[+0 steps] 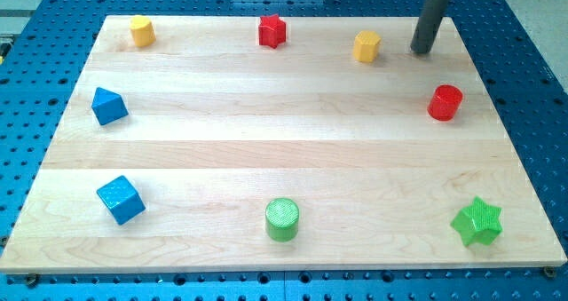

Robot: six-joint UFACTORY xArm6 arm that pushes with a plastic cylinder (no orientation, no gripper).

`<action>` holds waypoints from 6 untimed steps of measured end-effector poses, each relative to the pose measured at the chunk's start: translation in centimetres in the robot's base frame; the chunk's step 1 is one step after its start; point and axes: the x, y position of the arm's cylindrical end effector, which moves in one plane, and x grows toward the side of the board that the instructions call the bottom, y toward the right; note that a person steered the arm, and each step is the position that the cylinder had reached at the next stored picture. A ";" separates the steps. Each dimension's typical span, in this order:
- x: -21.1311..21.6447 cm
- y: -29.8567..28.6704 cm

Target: Push the hexagon towards the center of the board

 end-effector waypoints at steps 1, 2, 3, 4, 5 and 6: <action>0.4 -1.5; -0.4 -0.6; -2.2 -3.0; -2.7 -7.3; -0.4 -12.9; 2.9 -16.7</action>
